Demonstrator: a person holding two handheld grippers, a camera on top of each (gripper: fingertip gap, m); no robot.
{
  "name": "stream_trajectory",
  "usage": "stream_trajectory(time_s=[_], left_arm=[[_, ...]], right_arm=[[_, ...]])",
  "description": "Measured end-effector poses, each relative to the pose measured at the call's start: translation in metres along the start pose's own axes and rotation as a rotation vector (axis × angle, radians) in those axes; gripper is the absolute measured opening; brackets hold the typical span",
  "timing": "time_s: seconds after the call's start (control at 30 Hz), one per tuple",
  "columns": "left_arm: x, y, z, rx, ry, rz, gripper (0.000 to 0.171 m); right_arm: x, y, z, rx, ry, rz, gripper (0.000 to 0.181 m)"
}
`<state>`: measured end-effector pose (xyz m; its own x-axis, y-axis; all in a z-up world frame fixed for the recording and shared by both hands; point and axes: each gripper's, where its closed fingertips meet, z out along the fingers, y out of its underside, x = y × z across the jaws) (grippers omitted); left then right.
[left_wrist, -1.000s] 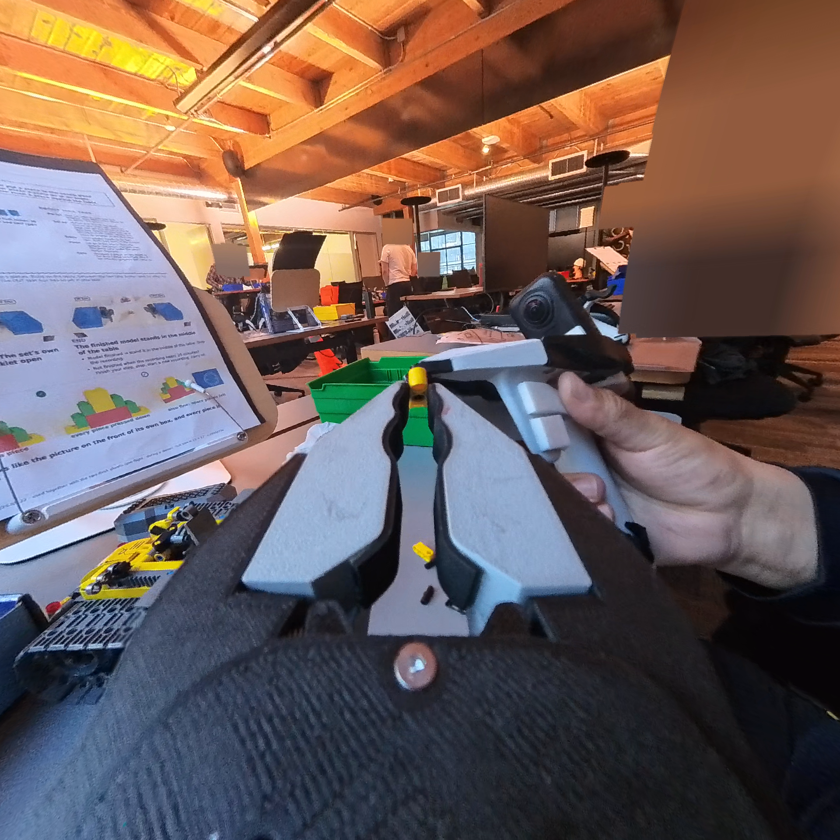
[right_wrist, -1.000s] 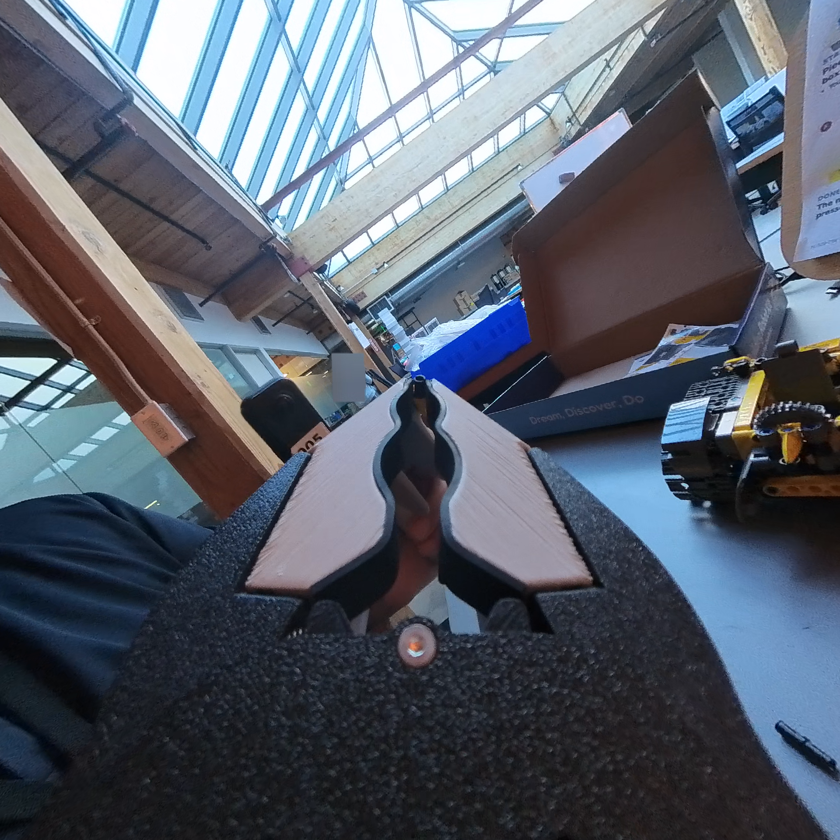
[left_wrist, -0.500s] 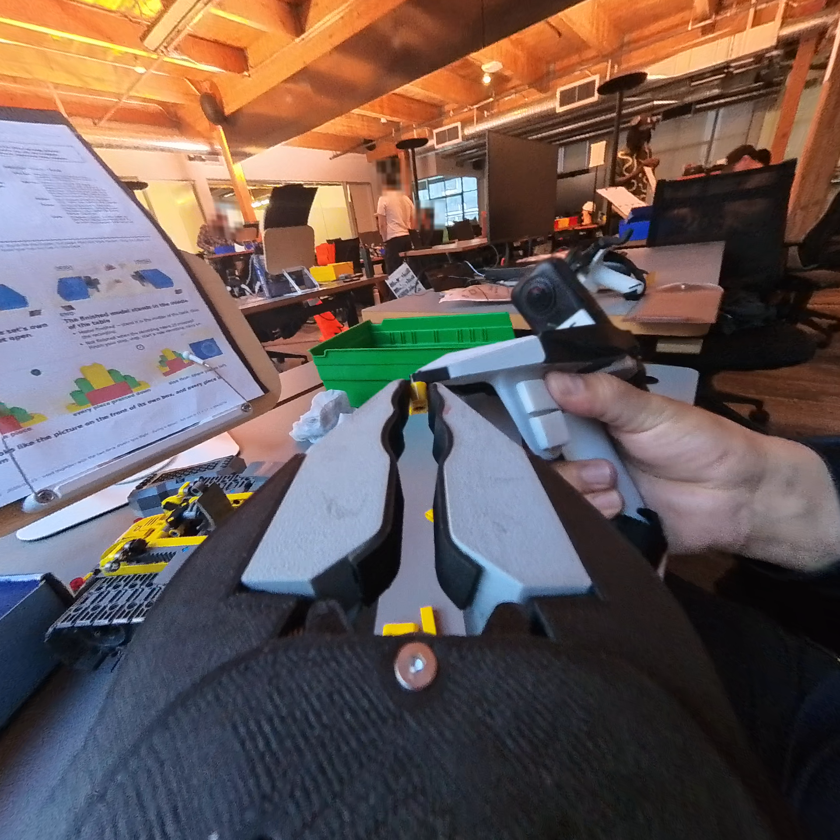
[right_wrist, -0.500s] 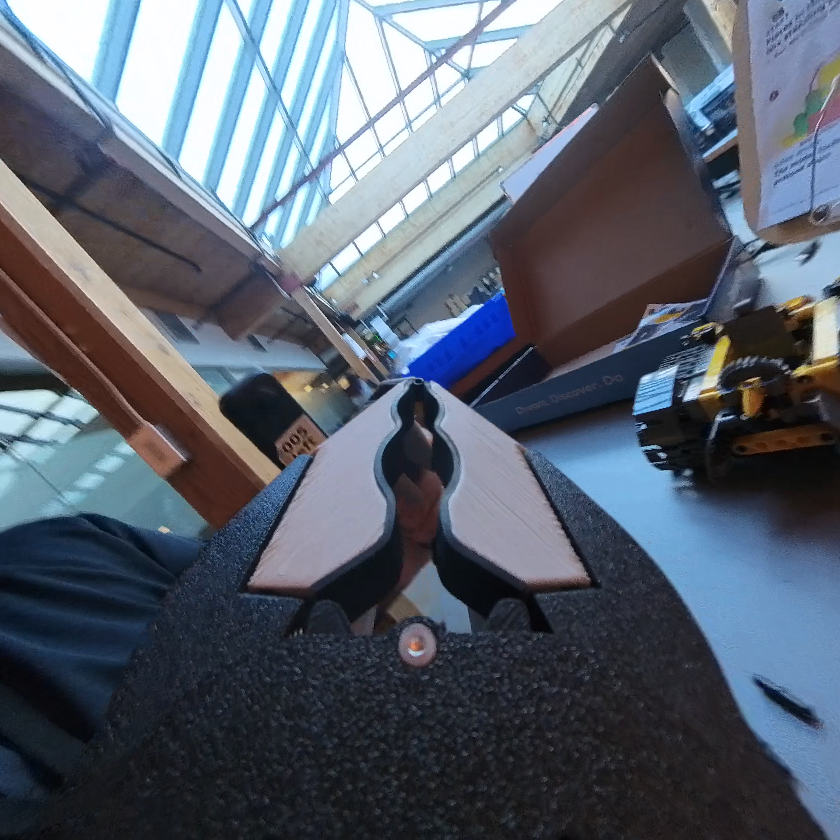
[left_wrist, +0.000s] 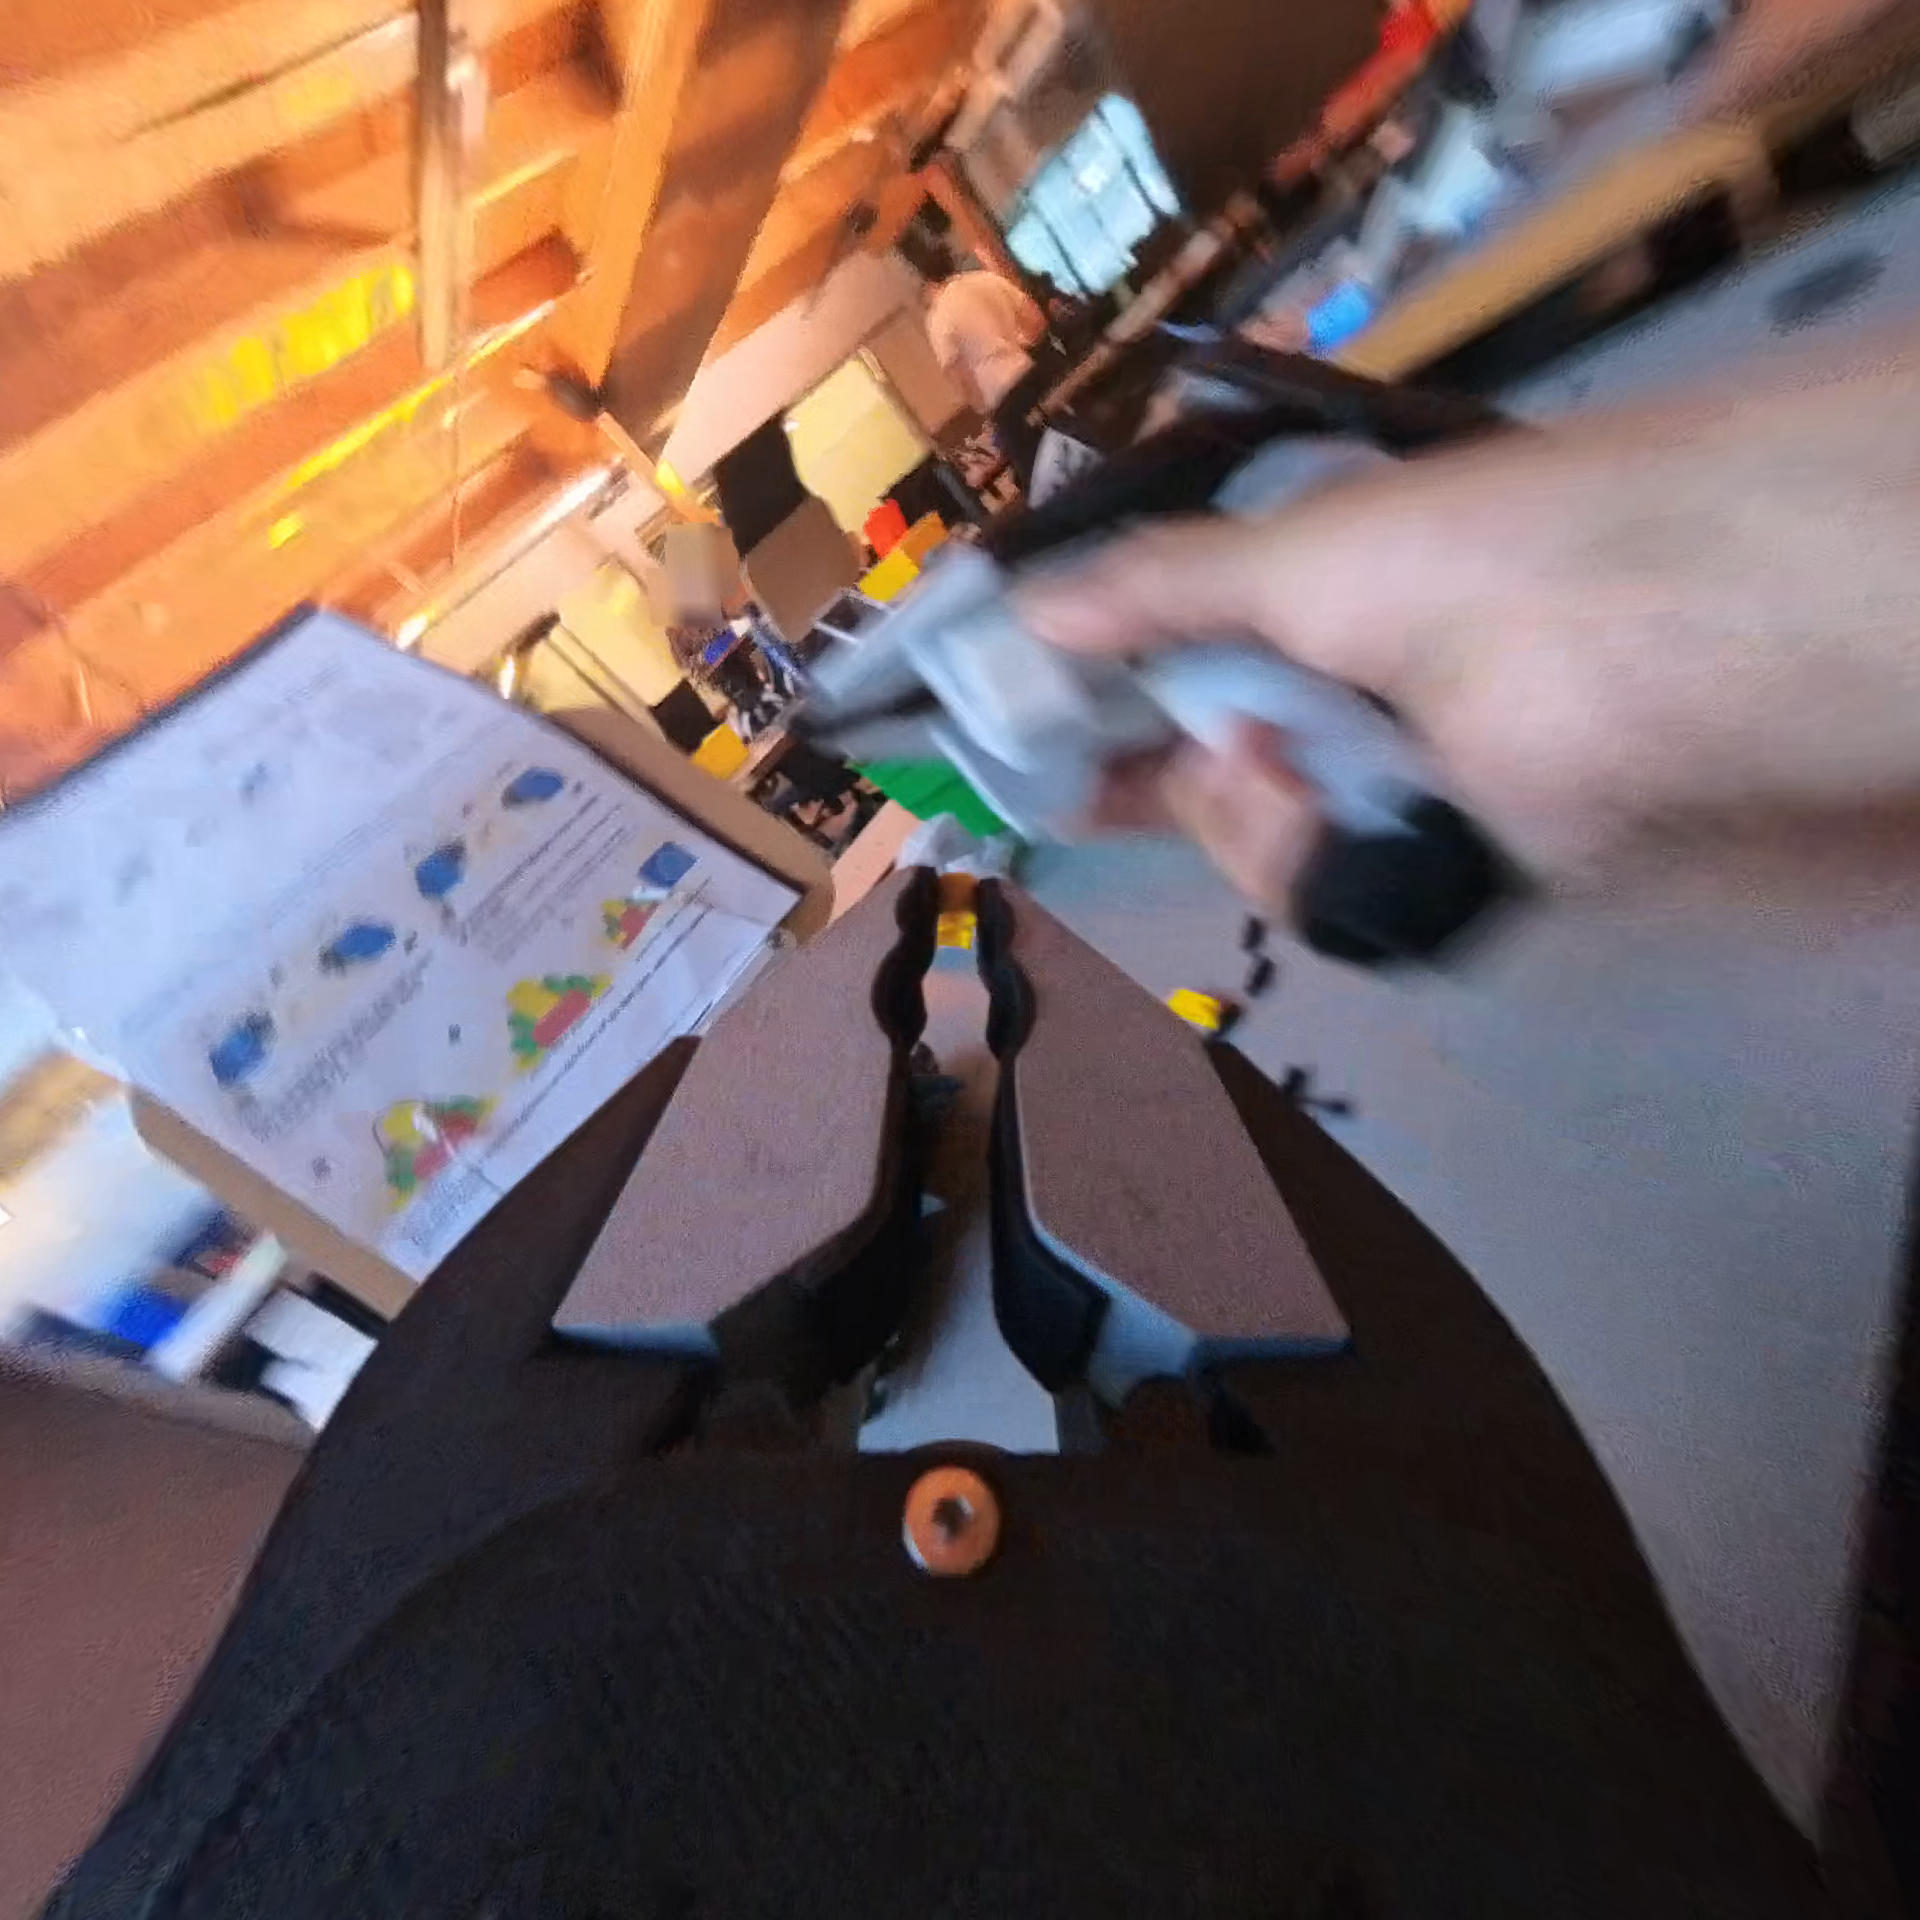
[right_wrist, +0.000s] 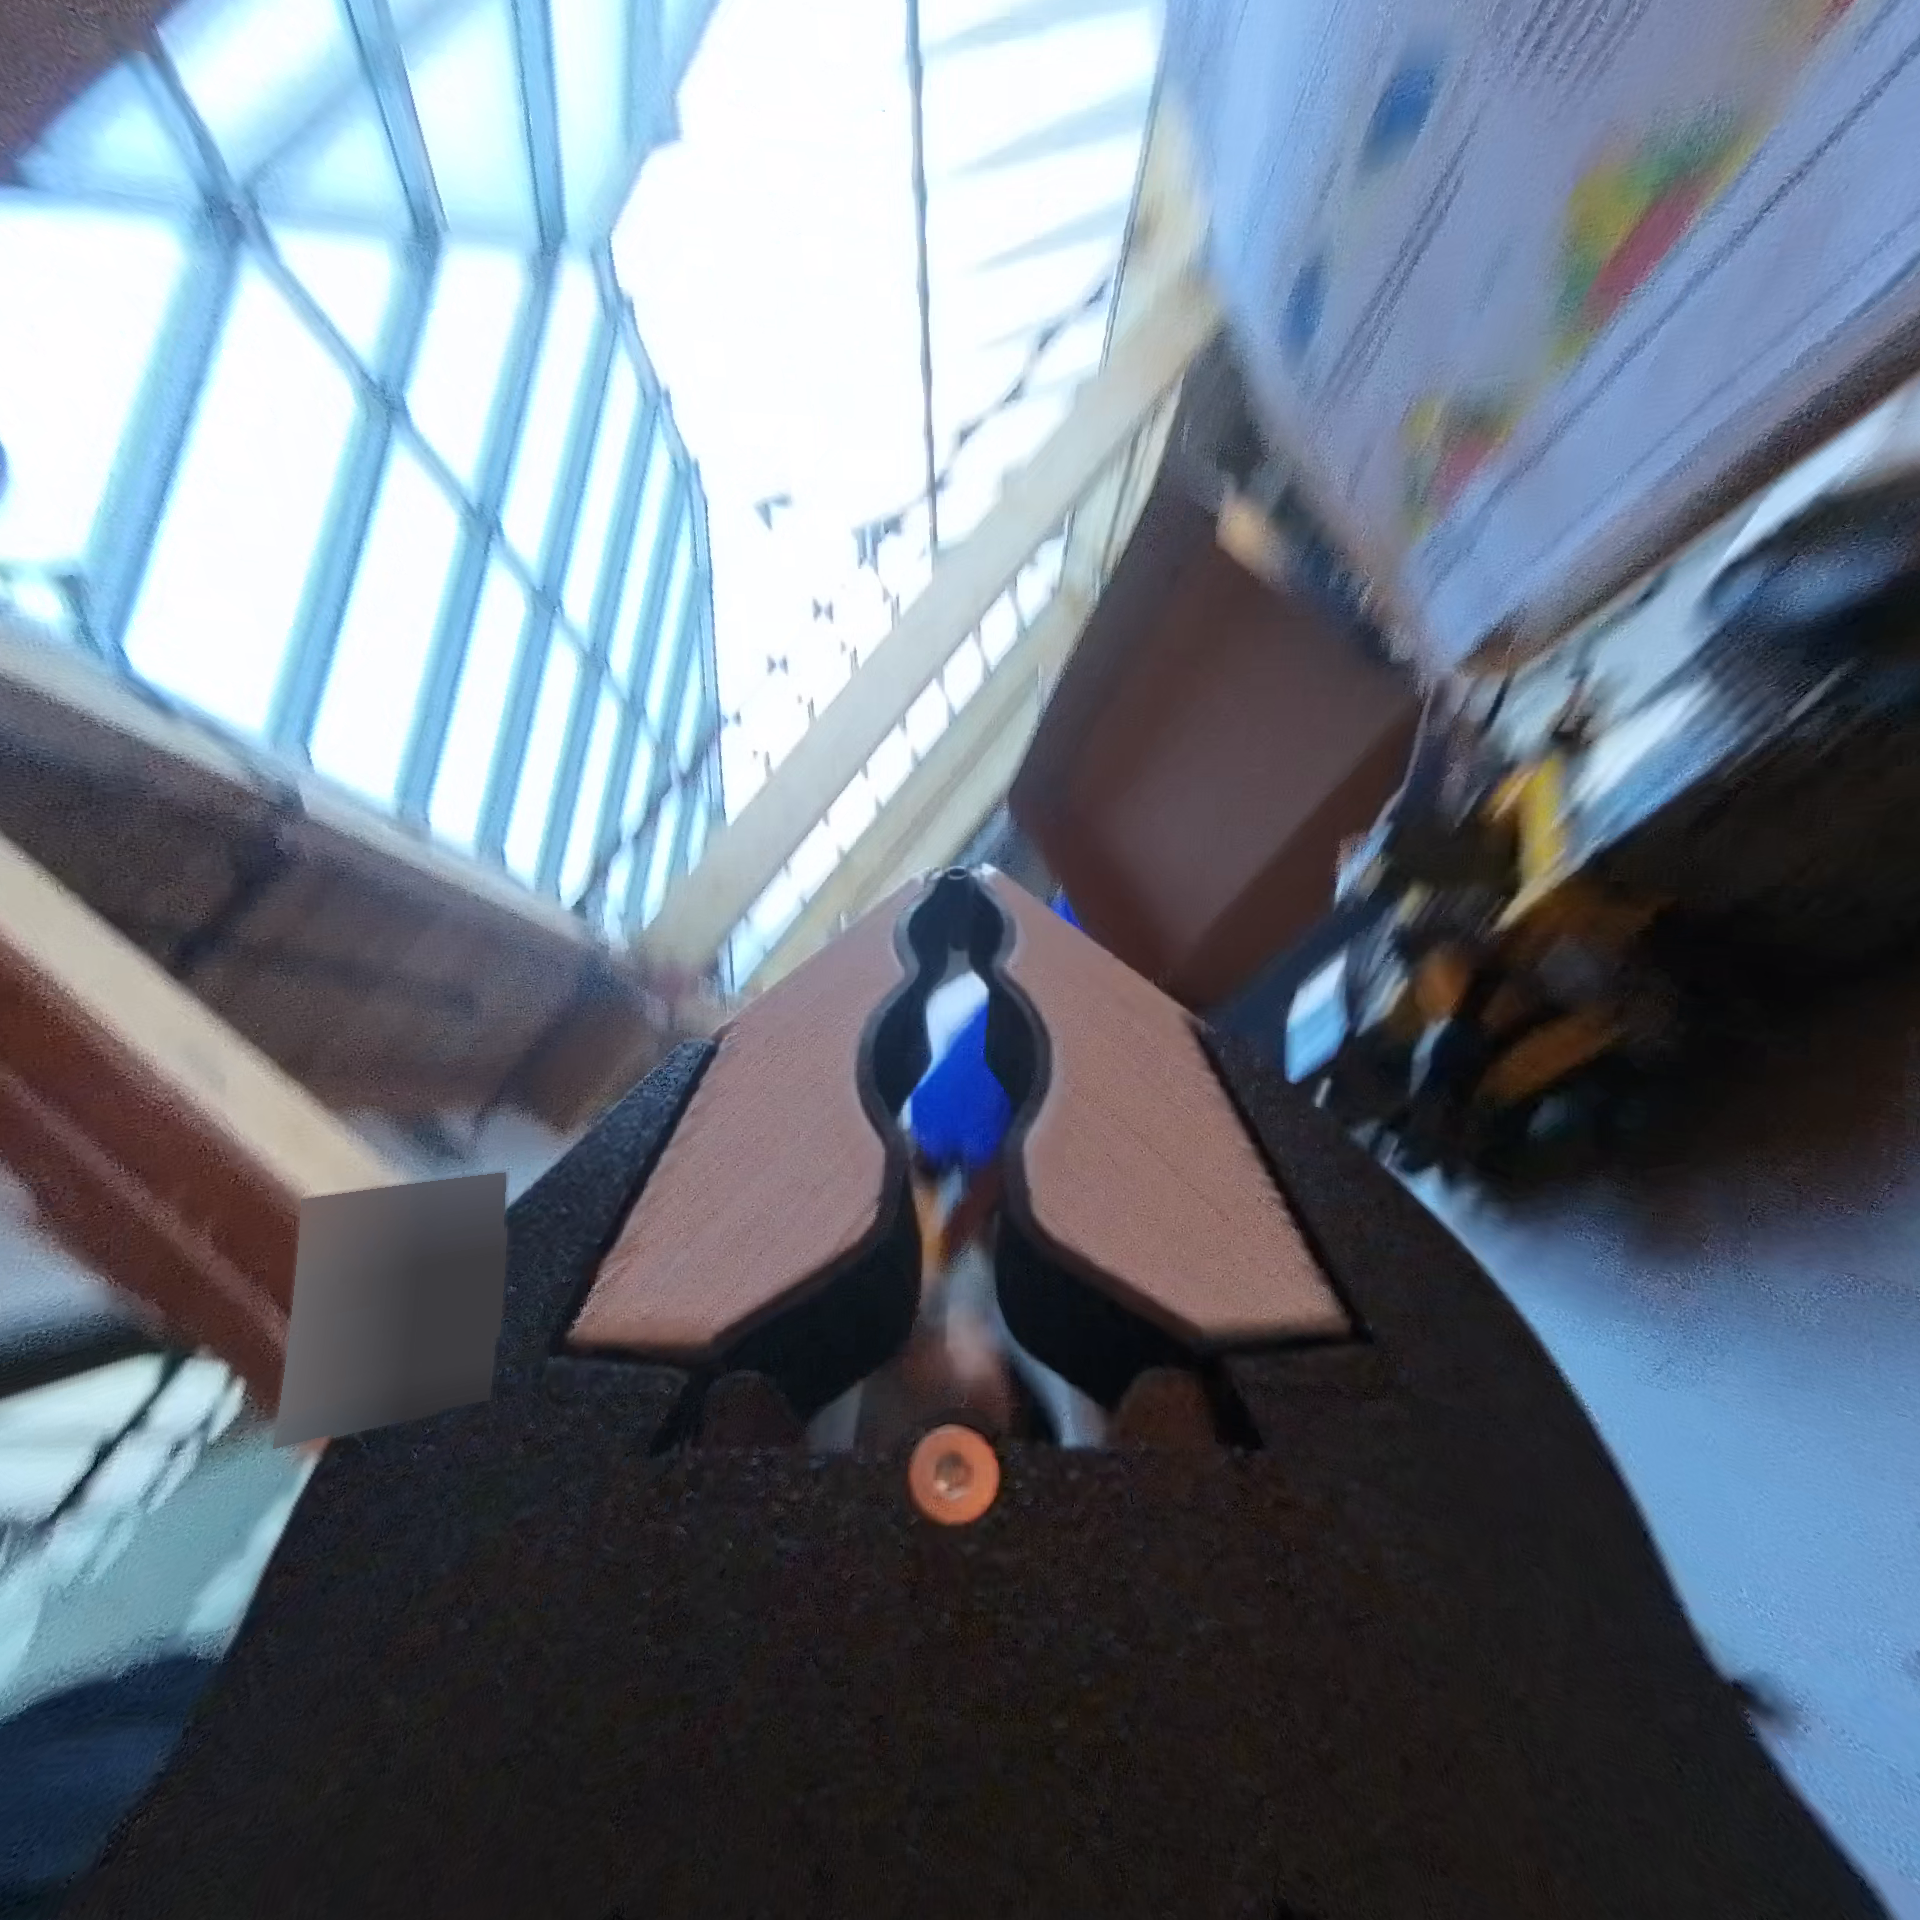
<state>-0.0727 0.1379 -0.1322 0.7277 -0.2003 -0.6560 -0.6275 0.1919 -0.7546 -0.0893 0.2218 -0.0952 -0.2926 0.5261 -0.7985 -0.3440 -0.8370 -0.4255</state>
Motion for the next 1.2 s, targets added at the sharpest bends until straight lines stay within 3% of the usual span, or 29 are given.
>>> stream_trajectory(time_s=[0.03,0.1,0.2,0.27,0.4,0.57,0.67,0.8,0.97,1.2], left_arm=[[0.026,-0.003,-0.002,0.005,0.036,0.092,0.005],[0.051,0.001,-0.001,-0.007,0.100,0.052,0.005],[0.023,0.001,0.002,0.041,0.094,-0.151,0.005],[0.007,0.001,0.004,0.057,0.108,-0.284,0.005],[0.003,0.010,0.008,0.016,0.173,-0.417,0.005],[0.029,0.048,0.016,-0.245,0.407,-0.533,0.006],[0.046,0.061,0.014,-0.323,0.507,-0.608,0.005],[0.057,0.068,0.013,-0.359,0.561,-0.635,0.005],[0.048,0.095,0.015,-0.471,0.498,-0.688,0.005],[0.038,0.098,0.017,-0.453,0.500,-0.785,0.028]], right_arm=[[0.004,-0.029,-0.005,0.045,0.014,-0.045,0.000],[0.003,-0.034,-0.003,-0.102,0.037,-0.177,0.000],[-0.013,-0.007,-0.005,-0.264,0.013,-0.266,0.000],[-0.021,0.004,-0.009,-0.296,-0.014,-0.284,0.000],[-0.025,0.027,-0.015,-0.513,-0.060,-0.275,0.001],[0.039,0.043,-0.062,-0.893,0.248,-0.511,0.002],[0.068,0.041,-0.088,-1.017,0.386,-0.556,0.002],[0.088,0.047,-0.100,-1.088,0.446,-0.556,0.002],[0.104,0.066,-0.107,-1.182,0.475,-0.556,0.003],[0.105,0.062,-0.099,-1.143,0.478,-0.619,0.006]])
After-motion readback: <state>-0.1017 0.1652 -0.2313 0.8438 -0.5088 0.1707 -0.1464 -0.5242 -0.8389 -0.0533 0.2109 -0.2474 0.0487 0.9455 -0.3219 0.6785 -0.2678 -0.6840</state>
